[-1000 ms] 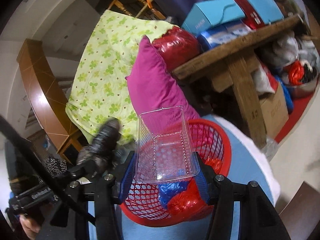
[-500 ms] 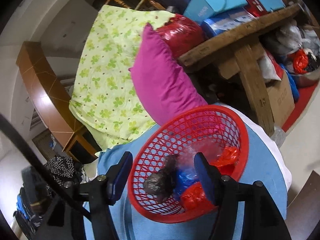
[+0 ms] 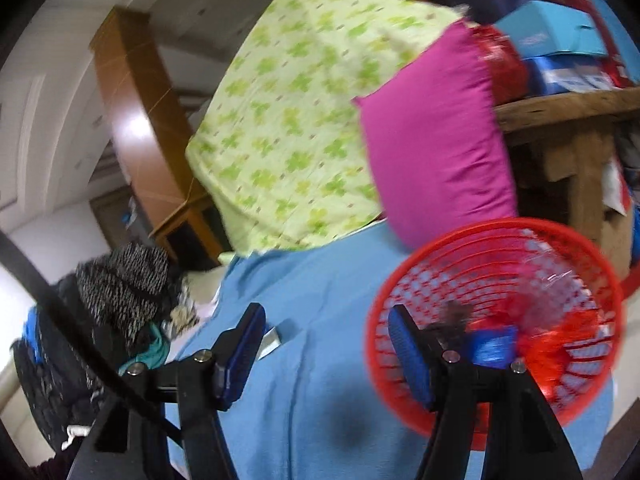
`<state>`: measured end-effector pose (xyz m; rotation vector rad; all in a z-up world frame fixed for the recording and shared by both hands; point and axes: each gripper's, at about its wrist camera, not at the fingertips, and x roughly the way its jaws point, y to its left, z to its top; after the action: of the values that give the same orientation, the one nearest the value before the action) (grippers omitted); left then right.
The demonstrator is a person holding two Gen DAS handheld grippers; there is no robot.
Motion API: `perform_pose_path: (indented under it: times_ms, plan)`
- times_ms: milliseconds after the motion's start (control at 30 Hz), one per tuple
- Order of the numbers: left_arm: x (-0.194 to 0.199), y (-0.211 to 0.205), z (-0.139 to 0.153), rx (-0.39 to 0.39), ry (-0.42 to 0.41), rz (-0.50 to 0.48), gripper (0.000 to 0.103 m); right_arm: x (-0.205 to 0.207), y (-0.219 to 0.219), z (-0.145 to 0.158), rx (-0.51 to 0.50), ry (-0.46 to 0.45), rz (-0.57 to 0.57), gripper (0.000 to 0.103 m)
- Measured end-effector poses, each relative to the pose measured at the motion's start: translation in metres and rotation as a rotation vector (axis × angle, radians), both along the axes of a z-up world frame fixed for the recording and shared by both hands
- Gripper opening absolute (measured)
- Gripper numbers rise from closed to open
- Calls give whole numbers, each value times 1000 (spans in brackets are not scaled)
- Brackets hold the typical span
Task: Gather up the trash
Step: 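Grasp the orange mesh bag with the left tool while the right tool grasps the blue cloth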
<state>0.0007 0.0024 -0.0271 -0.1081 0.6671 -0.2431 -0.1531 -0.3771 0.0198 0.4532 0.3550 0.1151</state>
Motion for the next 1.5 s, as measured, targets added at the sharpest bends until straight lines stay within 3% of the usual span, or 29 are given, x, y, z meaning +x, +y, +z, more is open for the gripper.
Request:
perform_pose_path:
  times_ms: [233, 667, 933, 1133, 1333, 1500]
  plan:
    - [16, 44, -23, -27, 30, 87, 64, 54, 70, -12, -84, 69, 142, 67]
    - [27, 59, -43, -28, 112, 67, 64, 189, 174, -65, -241, 237, 329, 68]
    - [48, 74, -58, 3, 164, 109, 64, 247, 226, -80, -309, 213, 413, 68]
    - [73, 80, -65, 34, 163, 130, 64, 287, 240, -97, -282, 231, 425, 67]
    - [105, 83, -69, -31, 161, 161, 64, 306, 256, -108, -315, 222, 441, 67]
    - [127, 75, -71, -79, 144, 158, 64, 324, 252, -122, -329, 277, 426, 42]
